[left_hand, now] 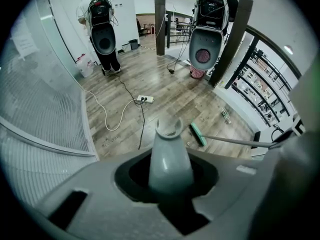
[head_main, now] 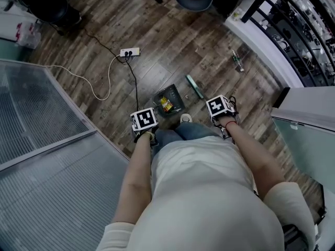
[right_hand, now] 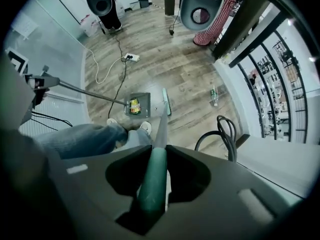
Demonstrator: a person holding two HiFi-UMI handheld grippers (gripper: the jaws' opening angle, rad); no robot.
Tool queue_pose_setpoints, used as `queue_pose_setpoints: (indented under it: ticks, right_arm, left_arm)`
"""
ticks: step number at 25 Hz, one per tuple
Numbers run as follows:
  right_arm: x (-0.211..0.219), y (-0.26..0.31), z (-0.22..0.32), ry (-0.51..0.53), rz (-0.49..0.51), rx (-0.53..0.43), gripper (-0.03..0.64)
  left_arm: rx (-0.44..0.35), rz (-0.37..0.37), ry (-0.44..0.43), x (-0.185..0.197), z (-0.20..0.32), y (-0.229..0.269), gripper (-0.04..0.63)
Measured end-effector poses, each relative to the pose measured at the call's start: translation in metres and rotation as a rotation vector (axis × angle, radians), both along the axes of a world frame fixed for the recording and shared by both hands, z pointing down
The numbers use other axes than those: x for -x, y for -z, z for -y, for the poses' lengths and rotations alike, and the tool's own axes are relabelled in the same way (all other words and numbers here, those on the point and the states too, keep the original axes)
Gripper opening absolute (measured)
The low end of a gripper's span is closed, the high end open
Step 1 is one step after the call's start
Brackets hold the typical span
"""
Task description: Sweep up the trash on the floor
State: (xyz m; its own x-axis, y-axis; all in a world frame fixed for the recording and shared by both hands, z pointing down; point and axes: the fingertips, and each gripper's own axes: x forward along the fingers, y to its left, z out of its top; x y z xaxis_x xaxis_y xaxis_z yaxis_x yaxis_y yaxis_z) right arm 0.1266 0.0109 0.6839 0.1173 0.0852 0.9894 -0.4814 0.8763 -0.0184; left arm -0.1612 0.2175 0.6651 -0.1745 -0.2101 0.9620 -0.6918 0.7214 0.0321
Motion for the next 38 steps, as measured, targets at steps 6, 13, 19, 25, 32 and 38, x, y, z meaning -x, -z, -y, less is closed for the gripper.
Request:
queue_pose_setpoints:
  ticks: [6,13,19,25,32,38]
  right_arm:
    - [-0.002,-0.011,-0.025,-0.102,0.006,0.109,0.098]
    - [0.01,-0.012,-0.053,-0.217,0.037,0.187,0.098]
    - [0.019,-0.008,-0.074,-0.204,0.053,0.211,0.098]
    - [0.024,0.001,-0.093,-0.187,0.053,0.209,0.098]
    - [0.036,0.012,-0.129,-0.203,0.087,0.277,0.098]
    - [0.037,0.034,-0.148,-0.215,0.078,0.253,0.098]
  left_arm:
    - [0.001,-0.003,0.001,0.0,-0.002,0.0,0.092]
    - [0.002,-0.006,0.001,0.004,0.001,-0.001,0.092]
    - [0.009,0.002,-0.002,0.011,0.001,0.001,0.092]
    - [-0.001,-0.022,0.002,0.01,-0.002,0.0,0.092]
    - [-0.011,-0.021,-0.052,0.015,-0.007,0.002,0.092]
    - [-0.019,-0.032,-0.151,0.013,-0.009,0.004,0.092]
